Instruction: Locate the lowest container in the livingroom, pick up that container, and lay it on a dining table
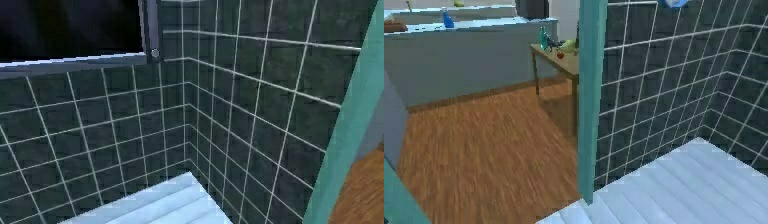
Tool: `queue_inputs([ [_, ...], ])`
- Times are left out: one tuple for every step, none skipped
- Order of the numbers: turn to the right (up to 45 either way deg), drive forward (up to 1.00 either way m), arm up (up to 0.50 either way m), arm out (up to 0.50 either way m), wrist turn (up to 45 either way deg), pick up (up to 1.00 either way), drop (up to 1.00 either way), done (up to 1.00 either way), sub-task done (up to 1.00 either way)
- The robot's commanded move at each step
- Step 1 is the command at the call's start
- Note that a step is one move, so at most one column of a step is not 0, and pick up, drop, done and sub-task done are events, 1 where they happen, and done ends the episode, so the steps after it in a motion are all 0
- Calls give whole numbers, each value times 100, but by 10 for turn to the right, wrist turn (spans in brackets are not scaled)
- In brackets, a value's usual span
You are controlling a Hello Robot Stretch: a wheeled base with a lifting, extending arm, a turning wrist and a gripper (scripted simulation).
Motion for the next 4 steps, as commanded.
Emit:
queue_inputs([
  [-450,0,0,0,0,0,0,0,0],
  [-450,0,0,0,0,0,0,0,0],
  [-450,0,0,0,0,0,0,0,0],
  [-270,0,0,0,0,0,0,0,0],
])
